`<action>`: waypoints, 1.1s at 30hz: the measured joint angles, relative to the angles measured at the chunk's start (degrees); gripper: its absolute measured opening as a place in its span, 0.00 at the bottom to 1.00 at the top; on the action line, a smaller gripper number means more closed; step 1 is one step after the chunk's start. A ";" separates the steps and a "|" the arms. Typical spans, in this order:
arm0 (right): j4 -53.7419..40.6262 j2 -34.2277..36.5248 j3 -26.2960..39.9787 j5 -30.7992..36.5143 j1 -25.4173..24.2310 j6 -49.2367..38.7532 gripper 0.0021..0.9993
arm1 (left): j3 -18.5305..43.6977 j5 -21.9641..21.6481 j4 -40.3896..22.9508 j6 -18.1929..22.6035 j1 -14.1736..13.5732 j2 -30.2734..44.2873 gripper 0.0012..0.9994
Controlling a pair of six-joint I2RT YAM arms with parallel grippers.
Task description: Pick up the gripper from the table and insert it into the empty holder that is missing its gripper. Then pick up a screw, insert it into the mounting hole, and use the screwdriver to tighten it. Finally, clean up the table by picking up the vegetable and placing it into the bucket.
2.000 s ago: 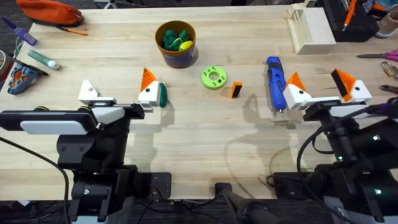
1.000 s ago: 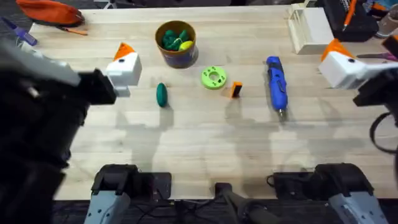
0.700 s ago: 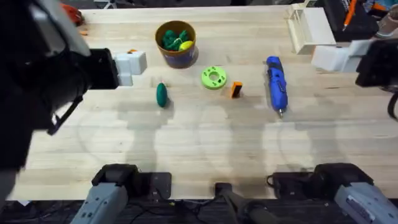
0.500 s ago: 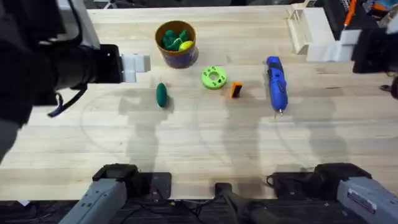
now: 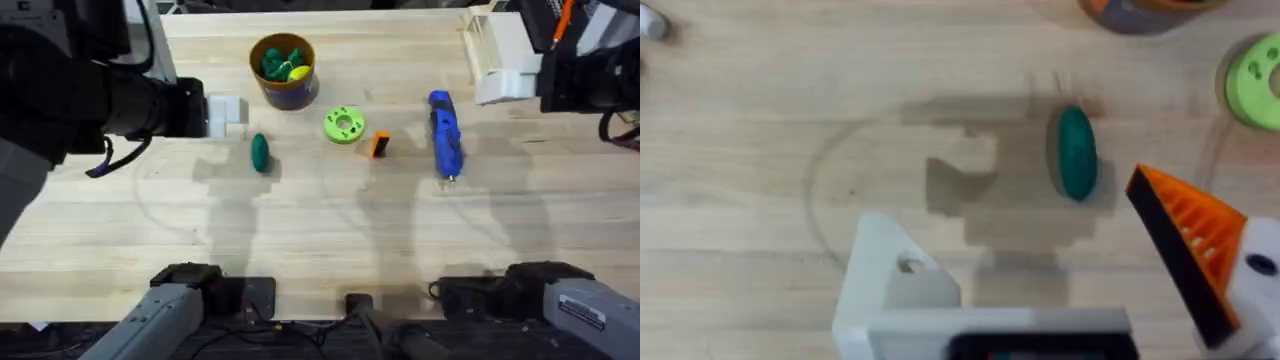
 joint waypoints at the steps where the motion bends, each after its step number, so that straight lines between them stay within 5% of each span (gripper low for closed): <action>1: 0.02 0.00 0.00 0.00 0.00 0.11 0.99 | 0.44 0.00 -1.32 -0.58 -0.71 0.49 0.99; 8: 0.13 0.00 0.00 -0.02 0.00 0.68 1.00 | 2.15 0.04 -4.81 -6.93 -6.75 7.17 0.99; 9: 0.11 0.00 0.00 0.00 0.00 0.87 0.99 | 2.20 0.20 -4.70 -10.57 -7.54 11.76 0.99; 12: 0.13 -0.01 0.00 0.00 0.00 0.87 0.99 | 2.20 0.74 -3.44 -12.27 -7.53 16.85 0.99; 20: 0.13 0.00 0.00 -0.02 0.00 0.87 0.99 | 2.22 5.58 1.49 -11.64 -7.53 30.38 0.99; 24: 0.13 0.00 0.00 0.00 0.00 0.87 0.99 | 2.22 6.20 4.62 -8.19 -7.53 37.90 0.99; 28: 0.13 0.00 0.00 0.00 0.00 0.87 0.99 | 2.33 7.06 4.99 -6.94 -7.42 39.50 0.94; 33: 0.13 0.00 0.00 0.00 0.00 0.87 0.99 | 2.35 7.60 5.14 -6.42 -7.38 39.50 0.69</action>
